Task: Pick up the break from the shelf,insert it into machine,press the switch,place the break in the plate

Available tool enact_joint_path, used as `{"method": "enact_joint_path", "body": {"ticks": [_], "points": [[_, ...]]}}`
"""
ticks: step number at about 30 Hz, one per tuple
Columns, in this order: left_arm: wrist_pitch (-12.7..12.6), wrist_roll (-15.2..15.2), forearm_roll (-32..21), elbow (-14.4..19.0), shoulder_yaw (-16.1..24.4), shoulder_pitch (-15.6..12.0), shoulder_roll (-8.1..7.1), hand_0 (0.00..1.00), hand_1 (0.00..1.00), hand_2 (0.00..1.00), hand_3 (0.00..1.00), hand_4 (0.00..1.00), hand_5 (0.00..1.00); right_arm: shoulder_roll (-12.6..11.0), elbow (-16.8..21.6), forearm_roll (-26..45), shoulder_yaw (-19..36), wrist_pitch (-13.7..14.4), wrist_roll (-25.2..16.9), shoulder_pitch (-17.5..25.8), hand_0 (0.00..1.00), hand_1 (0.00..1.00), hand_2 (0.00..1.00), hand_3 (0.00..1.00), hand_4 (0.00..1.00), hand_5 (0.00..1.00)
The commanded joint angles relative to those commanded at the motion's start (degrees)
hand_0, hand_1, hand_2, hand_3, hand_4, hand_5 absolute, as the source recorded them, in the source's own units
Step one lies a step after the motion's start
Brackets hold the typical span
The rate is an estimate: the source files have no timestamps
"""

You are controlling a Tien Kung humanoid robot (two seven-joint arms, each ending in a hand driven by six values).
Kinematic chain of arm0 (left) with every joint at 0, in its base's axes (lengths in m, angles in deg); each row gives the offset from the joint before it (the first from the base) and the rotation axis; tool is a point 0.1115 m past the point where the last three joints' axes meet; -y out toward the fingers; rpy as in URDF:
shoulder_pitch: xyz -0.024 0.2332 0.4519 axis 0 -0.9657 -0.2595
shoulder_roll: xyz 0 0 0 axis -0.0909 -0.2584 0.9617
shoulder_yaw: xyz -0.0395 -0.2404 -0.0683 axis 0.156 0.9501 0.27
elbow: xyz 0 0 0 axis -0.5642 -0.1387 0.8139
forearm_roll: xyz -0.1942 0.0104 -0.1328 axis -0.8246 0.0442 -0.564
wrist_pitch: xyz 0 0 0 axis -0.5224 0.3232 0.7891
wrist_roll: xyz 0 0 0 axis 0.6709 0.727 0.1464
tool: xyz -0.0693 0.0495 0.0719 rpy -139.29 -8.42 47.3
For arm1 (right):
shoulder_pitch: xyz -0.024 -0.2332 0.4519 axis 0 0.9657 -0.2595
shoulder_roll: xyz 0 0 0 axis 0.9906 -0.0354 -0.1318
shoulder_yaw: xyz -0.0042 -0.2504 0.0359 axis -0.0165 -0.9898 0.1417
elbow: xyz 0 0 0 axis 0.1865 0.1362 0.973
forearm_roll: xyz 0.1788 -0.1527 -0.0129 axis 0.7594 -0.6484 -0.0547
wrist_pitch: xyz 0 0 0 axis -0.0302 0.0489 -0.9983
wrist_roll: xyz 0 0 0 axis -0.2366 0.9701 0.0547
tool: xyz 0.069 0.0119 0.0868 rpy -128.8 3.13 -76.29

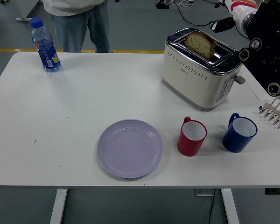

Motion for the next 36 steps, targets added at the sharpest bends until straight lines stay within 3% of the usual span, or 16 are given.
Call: {"method": "enact_joint_path", "body": {"ticks": [1, 2, 7, 8, 13, 14, 18, 19, 20, 36], "points": [[0.0, 0.0, 0.0, 0.0, 0.0, 0.0, 0.04, 0.705, 0.734, 0.714, 0.588, 0.349, 0.814, -1.1, 1.5, 0.8, 0.2, 1.3, -0.1, 0.9, 0.782, 0.780, 0.858, 0.798, 0.664, 0.341], [0.0, 0.0, 0.0, 0.0, 0.1, 0.0, 0.08, 0.705, 0.735, 0.714, 0.589, 0.345, 0.810, -1.9, 2.4, 0.9, 0.7, 2.0, -0.2, 1.5, 0.720, 0.714, 0.791, 0.793, 0.633, 0.332], [0.0, 0.1, 0.1, 0.0, 0.3, -0.1, 0.21, 0.705, 0.735, 0.714, 0.589, 0.345, 0.810, -4.3, 6.0, 0.8, 2.2, 4.2, -0.4, 3.7, 0.720, 0.714, 0.791, 0.793, 0.633, 0.332], [0.0, 0.1, 0.2, 0.0, 0.4, -0.1, 0.25, 0.704, 0.735, 0.714, 0.587, 0.342, 0.814, -5.1, 7.1, 0.8, 2.6, 4.7, -0.4, 4.3, 0.472, 0.444, 0.524, 0.785, 0.571, 0.297], [0.0, 0.2, 0.8, 0.0, 1.0, -0.2, 0.53, 0.704, 0.735, 0.714, 0.587, 0.342, 0.814, -9.1, 12.3, 2.8, 4.2, 8.5, -1.6, 8.3, 0.472, 0.444, 0.524, 0.785, 0.571, 0.297], [0.1, 0.2, 1.0, 0.0, 1.3, -0.2, 0.60, 0.704, 0.734, 0.714, 0.587, 0.340, 0.814, -10.2, 13.4, 4.0, 4.3, 9.6, -2.5, 9.3, 0.349, 0.332, 0.441, 0.754, 0.459, 0.297], [0.1, 0.2, 1.1, 0.0, 1.6, -0.2, 0.76, 0.704, 0.734, 0.714, 0.587, 0.340, 0.814, -12.4, 15.9, 6.4, 4.3, 11.8, -4.4, 11.8, 0.349, 0.332, 0.441, 0.754, 0.459, 0.297], [0.1, 0.2, 1.1, 0.0, 1.7, -0.2, 0.78, 0.704, 0.734, 0.714, 0.587, 0.340, 0.814, -12.6, 16.1, 6.6, 4.3, 11.9, -4.5, 12.0, 0.349, 0.332, 0.441, 0.754, 0.459, 0.297], [0.1, 0.2, 1.3, 0.0, 1.8, -0.2, 0.83, 0.703, 0.731, 0.712, 0.583, 0.338, 0.815, -12.8, 16.4, 7.1, 4.3, 12.2, -5.1, 12.4, 0.278, 0.274, 0.398, 0.755, 0.412, 0.343], [0.1, 0.4, 2.0, 0.0, 2.3, -0.5, 1.43, 0.700, 0.729, 0.710, 0.583, 0.333, 0.817, -15.3, 19.6, 11.4, 6.7, 19.1, -13.0, 19.6, 0.225, 0.224, 0.336, 0.754, 0.386, 0.368]]}}
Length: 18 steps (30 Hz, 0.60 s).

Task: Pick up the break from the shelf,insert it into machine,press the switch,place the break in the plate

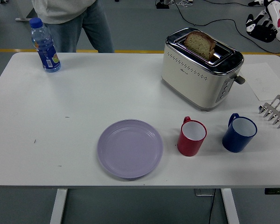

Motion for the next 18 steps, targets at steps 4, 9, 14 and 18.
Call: {"method": "enact_joint_path", "body": {"ticks": [4, 9, 14, 18], "points": [[0.0, 0.0, -0.1, 0.0, -0.2, 0.0, 0.08, 0.700, 0.725, 0.709, 0.581, 0.329, 0.818, -0.7, 0.7, 0.7, 1.1, 1.6, -1.9, 1.4, 0.149, 0.178, 0.297, 0.745, 0.370, 0.369], [0.1, 0.0, 0.0, 0.0, -0.1, 0.0, 0.16, 0.699, 0.723, 0.707, 0.579, 0.326, 0.818, -1.2, 1.2, 1.5, 2.1, 2.9, -3.7, 2.9, 0.101, 0.148, 0.266, 0.729, 0.357, 0.343], [0.1, 0.1, 0.4, 0.0, 0.0, -0.1, 0.24, 0.699, 0.722, 0.705, 0.578, 0.321, 0.821, -1.7, 1.6, 1.8, 3.4, 3.6, -4.2, 5.2, 0.067, 0.074, 0.252, 0.693, 0.344, 0.331], [0.2, 0.1, 0.9, 0.0, 0.4, -0.3, 0.30, 0.699, 0.722, 0.705, 0.578, 0.321, 0.821, -1.8, 1.6, 2.2, 4.4, 4.0, -5.0, 6.8, 0.067, 0.074, 0.252, 0.693, 0.344, 0.331]]}}
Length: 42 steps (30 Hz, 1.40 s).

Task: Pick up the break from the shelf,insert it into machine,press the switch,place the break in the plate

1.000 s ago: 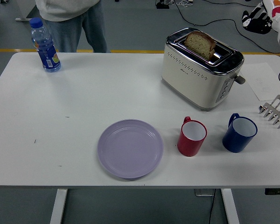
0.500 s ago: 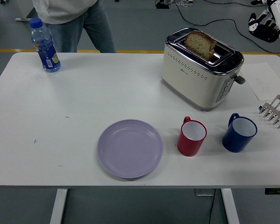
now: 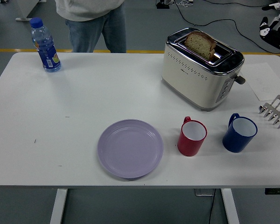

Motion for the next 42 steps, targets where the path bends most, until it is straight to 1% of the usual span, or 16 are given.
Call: {"method": "enact_joint_path", "body": {"ticks": [1, 2, 12, 13, 14, 19, 27, 31, 32, 37, 38, 39, 42], "points": [[0.0, 0.0, 0.1, 0.0, 0.1, 0.0, 0.01, 0.699, 0.722, 0.705, 0.578, 0.321, 0.821, 0.0, 0.0, 0.1, 0.2, 0.0, -0.2, 0.2, 0.067, 0.074, 0.252, 0.693, 0.344, 0.331], [0.0, 0.1, 0.4, 0.0, 0.3, -0.1, 0.03, 0.698, 0.722, 0.706, 0.578, 0.319, 0.822, 0.1, -0.1, 0.4, 0.6, 0.2, -0.6, 0.6, 0.050, 0.066, 0.243, 0.669, 0.327, 0.307], [0.2, 0.3, 1.6, 0.0, 0.8, -0.5, 0.22, 0.698, 0.721, 0.705, 0.576, 0.319, 0.824, 0.5, -0.2, 1.5, 1.9, 1.4, -3.6, 2.7, 0.032, 0.057, 0.230, 0.655, 0.320, 0.290], [0.3, 0.3, 1.7, 0.0, 0.8, -0.5, 0.23, 0.698, 0.721, 0.705, 0.576, 0.319, 0.824, 0.6, -0.2, 1.6, 2.0, 1.4, -3.6, 2.9, 0.032, 0.057, 0.230, 0.655, 0.320, 0.290], [0.3, 0.3, 1.8, 0.0, 0.9, -0.5, 0.25, 0.697, 0.718, 0.705, 0.576, 0.314, 0.821, 0.7, -0.2, 1.5, 2.0, 1.6, -3.3, 3.1, 0.026, 0.048, 0.225, 0.661, 0.311, 0.268], [0.3, 0.3, 1.9, 0.0, 0.9, -0.6, 0.30, 0.697, 0.718, 0.705, 0.576, 0.314, 0.821, 0.8, 0.0, 1.8, 2.4, 1.5, -3.3, 4.4, 0.026, 0.048, 0.225, 0.661, 0.311, 0.268], [0.4, 0.1, 1.6, 0.0, 0.7, -0.8, 0.23, 0.697, 0.718, 0.704, 0.575, 0.311, 0.821, 0.8, 1.0, 1.7, 2.7, 1.6, -2.0, 8.2, 0.016, 0.041, 0.220, 0.655, 0.298, 0.256], [0.4, 0.1, 1.5, 0.0, 0.6, -0.7, 0.24, 0.697, 0.718, 0.704, 0.575, 0.311, 0.821, 0.7, 1.2, 1.6, 2.6, 1.5, -1.8, 9.1, 0.016, 0.041, 0.220, 0.655, 0.298, 0.256], [0.4, 0.1, 1.5, 0.0, 0.5, -0.7, 0.25, 0.697, 0.717, 0.703, 0.575, 0.310, 0.822, 0.8, 1.3, 1.5, 2.5, 1.6, -1.5, 9.5, 0.012, 0.040, 0.219, 0.646, 0.283, 0.224], [0.4, 0.1, 1.3, 0.0, 0.3, -0.6, 0.30, 0.697, 0.717, 0.703, 0.575, 0.310, 0.822, 0.9, 1.3, 1.2, 2.1, 1.6, -1.1, 10.9, 0.012, 0.040, 0.219, 0.646, 0.283, 0.224], [0.4, 0.1, 1.3, 0.0, 0.3, -0.6, 0.30, 0.696, 0.716, 0.703, 0.575, 0.310, 0.821, 0.9, 1.3, 1.1, 2.1, 1.7, -1.0, 11.0, 0.010, 0.039, 0.217, 0.643, 0.281, 0.210], [0.8, 0.3, 0.6, 0.0, -1.4, -0.2, 0.31, 0.695, 0.715, 0.701, 0.575, 0.309, 0.821, 7.5, -8.7, -1.5, -7.1, 2.4, 4.2, 11.8, 0.002, 0.023, 0.203, 0.596, 0.261, 0.190], [0.9, 0.3, 0.6, 0.0, -1.4, -0.1, 0.31, 0.695, 0.715, 0.701, 0.575, 0.309, 0.821, 7.4, -8.8, -1.7, -6.8, 2.4, 4.4, 11.8, 0.002, 0.023, 0.203, 0.596, 0.261, 0.190]]}}
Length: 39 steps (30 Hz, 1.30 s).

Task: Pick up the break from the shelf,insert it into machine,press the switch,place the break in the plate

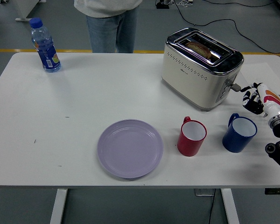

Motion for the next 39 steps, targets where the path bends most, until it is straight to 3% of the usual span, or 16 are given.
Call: {"method": "enact_joint_path", "body": {"ticks": [21, 27, 39], "points": [[0.0, 0.0, -0.6, 0.0, -0.5, 0.2, 0.02, 0.693, 0.715, 0.701, 0.574, 0.307, 0.820, -0.7, -0.3, -0.8, 2.6, 0.8, 0.6, 0.4, 0.002, 0.025, 0.203, 0.594, 0.261, 0.189], [0.0, 0.0, -0.8, 0.0, -0.7, 0.2, 0.01, 0.694, 0.715, 0.701, 0.574, 0.307, 0.821, -0.8, -0.6, -3.6, 4.7, 4.0, 1.8, 0.7, 0.007, 0.030, 0.207, 0.594, 0.262, 0.190], [0.1, 0.1, -0.7, 0.0, -0.7, 0.2, 0.03, 0.694, 0.715, 0.702, 0.575, 0.306, 0.823, -1.6, 0.4, -3.1, 7.9, 6.0, 1.4, 0.7, 0.083, 0.094, 0.244, 0.617, 0.269, 0.198]]}}
